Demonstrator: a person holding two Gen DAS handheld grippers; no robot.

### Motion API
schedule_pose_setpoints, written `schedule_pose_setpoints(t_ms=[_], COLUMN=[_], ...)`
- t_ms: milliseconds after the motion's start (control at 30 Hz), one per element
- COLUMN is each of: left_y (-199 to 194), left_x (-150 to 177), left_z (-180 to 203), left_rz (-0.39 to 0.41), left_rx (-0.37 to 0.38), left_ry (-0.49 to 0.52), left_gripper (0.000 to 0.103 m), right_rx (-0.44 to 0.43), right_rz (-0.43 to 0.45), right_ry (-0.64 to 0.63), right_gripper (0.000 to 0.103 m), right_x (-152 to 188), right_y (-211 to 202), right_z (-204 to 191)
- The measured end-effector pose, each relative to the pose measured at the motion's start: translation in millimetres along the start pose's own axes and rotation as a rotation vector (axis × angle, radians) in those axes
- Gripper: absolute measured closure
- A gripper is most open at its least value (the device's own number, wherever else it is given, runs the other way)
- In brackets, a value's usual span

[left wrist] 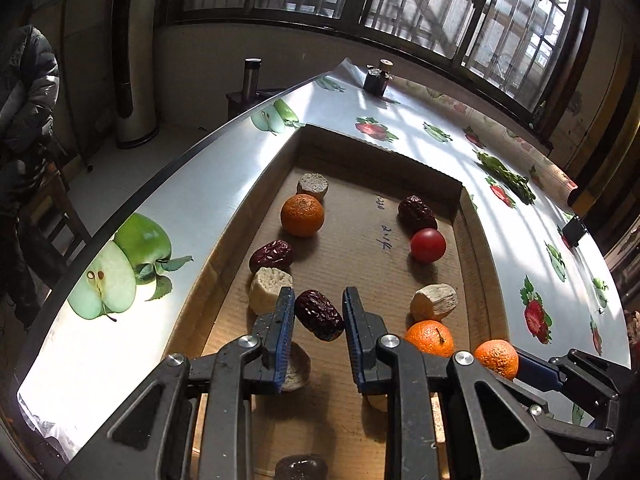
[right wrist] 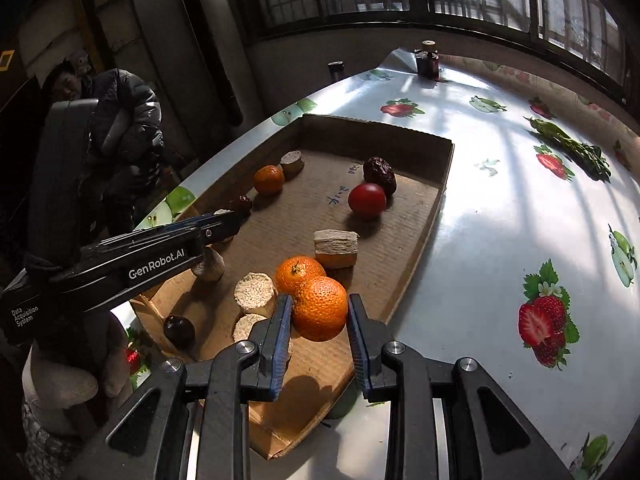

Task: Organize fruits
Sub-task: 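Carry the date and orange into the box and open both tools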

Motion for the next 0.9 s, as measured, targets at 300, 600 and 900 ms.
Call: schedule_pose_setpoints(t_ms=[300, 600, 900], left_y=[-21, -19, -18], left_x=[1, 1, 2], left_z=[3, 5, 5], left_rz=[0.106, 0.097, 0.091], left_rx=[0.117, 0.063, 0.034], left_ry=[0.052, 0.062, 0.053], left_gripper=[0.079, 0.079, 0.066], right_rx=[0.059, 0.046, 0.044], right_rz=[0.004, 0.004, 0.014], right_ry=[-0.048, -0.029, -0.003], right_gripper=[0.073, 0.073, 0.072], right_x=[4, 5, 6], right_y=[6, 6, 8], right_z=[-6, -3, 3])
Point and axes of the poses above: each gripper's, at about its wrist camera, not at the fingertips, and y roughly the way its jaws point, z to its right, x to its underside, the point moved 3 cm from there along y, roughly the way its jaws point, and after that the axes turned 2 degrees about -x, right-handed, at the moved point
